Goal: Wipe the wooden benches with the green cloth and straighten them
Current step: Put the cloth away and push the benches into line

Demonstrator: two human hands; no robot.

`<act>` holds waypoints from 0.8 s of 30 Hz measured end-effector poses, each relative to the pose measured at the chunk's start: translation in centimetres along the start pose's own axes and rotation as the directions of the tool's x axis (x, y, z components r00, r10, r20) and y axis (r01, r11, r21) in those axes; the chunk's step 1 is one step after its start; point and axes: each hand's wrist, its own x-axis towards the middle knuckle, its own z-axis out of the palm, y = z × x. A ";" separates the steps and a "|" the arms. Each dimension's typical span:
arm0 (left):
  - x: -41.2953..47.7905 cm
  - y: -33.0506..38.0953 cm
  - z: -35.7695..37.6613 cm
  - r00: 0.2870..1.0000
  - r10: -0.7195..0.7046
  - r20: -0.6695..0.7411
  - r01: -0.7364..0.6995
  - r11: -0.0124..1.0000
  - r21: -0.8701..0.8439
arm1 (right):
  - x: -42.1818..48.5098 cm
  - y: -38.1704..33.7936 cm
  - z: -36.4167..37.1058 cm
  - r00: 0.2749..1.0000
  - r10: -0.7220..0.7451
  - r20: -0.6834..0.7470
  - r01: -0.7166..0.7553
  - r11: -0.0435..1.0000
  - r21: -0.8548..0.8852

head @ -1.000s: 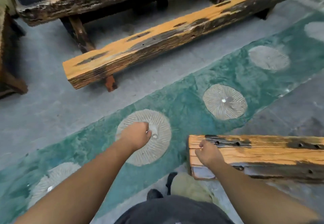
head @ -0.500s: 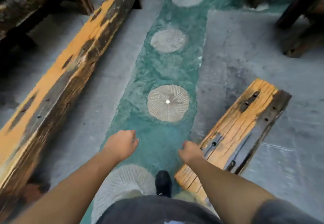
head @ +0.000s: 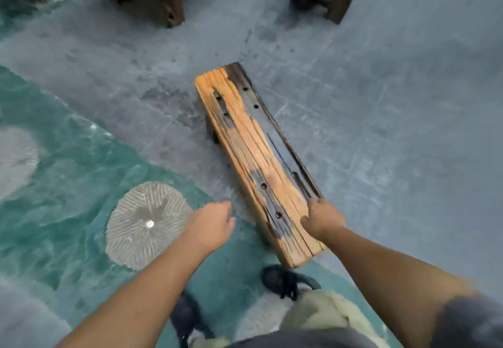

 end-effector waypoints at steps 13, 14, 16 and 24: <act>15.2 -4.8 19.1 0.844 0.446 0.297 -0.521 0.813 0.261 | 4.1 -0.9 25.3 0.817 0.558 -0.147 -0.421 0.751 0.508; 16.5 -5.1 20.9 0.837 0.472 0.278 -0.538 0.805 0.252 | 5.3 -0.5 27.1 0.809 0.555 -0.193 -0.410 0.769 0.490; 19.3 -5.2 24.8 0.807 0.550 0.215 -0.589 0.767 0.252 | 7.7 0.3 30.1 0.806 0.532 -0.260 -0.385 0.804 0.453; 28.3 -5.1 36.5 0.480 0.877 0.034 -0.785 0.411 0.464 | 12.3 4.6 39.5 0.654 0.361 -0.665 -0.181 0.928 0.326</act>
